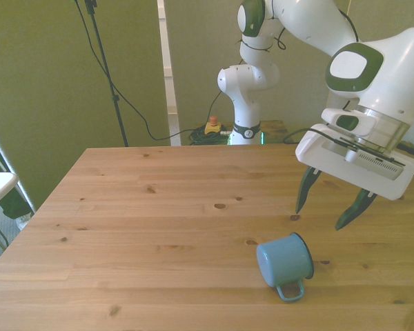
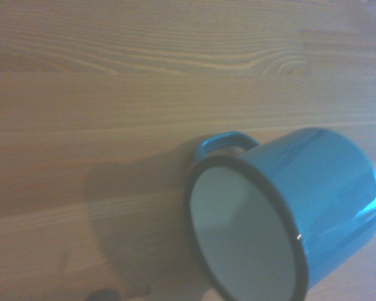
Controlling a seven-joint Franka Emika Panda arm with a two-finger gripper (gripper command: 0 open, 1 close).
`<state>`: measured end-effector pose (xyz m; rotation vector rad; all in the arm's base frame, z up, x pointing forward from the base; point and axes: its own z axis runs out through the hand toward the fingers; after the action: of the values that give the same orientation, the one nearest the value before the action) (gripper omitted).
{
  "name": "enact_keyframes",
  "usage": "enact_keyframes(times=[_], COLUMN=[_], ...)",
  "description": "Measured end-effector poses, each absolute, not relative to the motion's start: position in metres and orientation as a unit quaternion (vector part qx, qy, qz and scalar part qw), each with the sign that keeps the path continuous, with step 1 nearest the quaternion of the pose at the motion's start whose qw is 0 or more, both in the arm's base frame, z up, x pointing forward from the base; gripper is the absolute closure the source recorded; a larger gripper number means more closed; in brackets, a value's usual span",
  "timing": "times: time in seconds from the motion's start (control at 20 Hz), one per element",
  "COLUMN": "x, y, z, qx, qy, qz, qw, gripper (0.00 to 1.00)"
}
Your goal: Flip the mug upright
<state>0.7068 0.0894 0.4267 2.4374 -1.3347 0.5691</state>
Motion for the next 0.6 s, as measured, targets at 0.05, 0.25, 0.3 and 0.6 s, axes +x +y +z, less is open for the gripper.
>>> enact_keyframes(times=[0.05, 0.25, 0.3, 0.6], x=[0.711, 0.726, 0.729, 0.738], y=[0.085, 0.076, 0.074, 0.086], z=[0.426, 0.427, 0.428, 0.422], qx=[0.849, 0.838, 0.833, 0.824], qy=[-0.461, -0.451, -0.451, -0.443], qz=[0.201, 0.226, 0.234, 0.252], qw=[0.162, 0.21, 0.221, 0.248], gripper=[0.0, 0.0, 0.0, 0.0])
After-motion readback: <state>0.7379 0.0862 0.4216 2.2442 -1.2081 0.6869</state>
